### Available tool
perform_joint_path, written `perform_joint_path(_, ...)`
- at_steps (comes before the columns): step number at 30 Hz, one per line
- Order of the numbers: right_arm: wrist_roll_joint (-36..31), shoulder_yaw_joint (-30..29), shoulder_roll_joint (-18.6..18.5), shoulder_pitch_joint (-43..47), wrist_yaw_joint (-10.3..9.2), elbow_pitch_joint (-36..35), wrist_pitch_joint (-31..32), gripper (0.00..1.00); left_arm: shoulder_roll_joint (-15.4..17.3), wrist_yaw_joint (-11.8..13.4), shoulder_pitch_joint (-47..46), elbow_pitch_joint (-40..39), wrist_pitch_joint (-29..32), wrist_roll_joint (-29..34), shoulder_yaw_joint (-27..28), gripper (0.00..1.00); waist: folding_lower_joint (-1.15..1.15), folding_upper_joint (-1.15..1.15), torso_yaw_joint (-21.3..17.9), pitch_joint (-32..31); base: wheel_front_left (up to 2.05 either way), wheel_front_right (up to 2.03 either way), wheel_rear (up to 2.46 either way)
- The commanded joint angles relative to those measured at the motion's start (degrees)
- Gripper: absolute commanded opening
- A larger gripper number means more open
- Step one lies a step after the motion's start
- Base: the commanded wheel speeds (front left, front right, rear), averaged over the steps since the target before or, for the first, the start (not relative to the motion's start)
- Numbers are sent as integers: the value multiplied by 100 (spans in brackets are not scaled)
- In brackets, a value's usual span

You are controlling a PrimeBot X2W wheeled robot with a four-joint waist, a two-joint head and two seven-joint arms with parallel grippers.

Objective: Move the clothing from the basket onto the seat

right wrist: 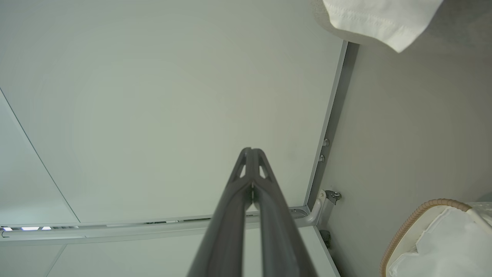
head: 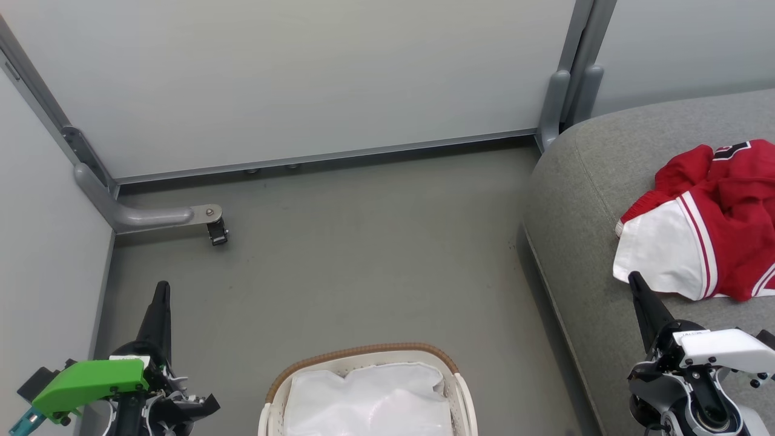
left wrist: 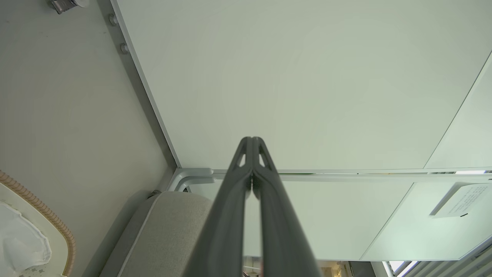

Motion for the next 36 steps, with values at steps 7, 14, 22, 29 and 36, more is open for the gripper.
perform_joint_path(7,23,-13,-34,65,-4,-16,18,0,-2,-2,-60,-6,22,-16,15,0,0,0,0,0,0,0,0)
perform_joint_path(14,23,-13,-34,65,-4,-16,18,0,-2,-2,-60,-6,22,-16,15,0,0,0,0,0,0,0,0)
perform_joint_path(22,24,-13,-34,65,-3,-16,17,0,-2,-2,-60,-6,22,-16,14,0,0,0,0,0,0,0,0)
perform_joint_path(29,24,-13,-34,65,-3,-16,17,0,-3,-2,-60,-6,21,-17,14,0,0,0,0,0,0,0,0)
perform_joint_path(36,23,-13,-34,65,-3,-16,17,0,-3,-2,-60,-6,21,-17,14,0,0,0,0,0,0,0,0)
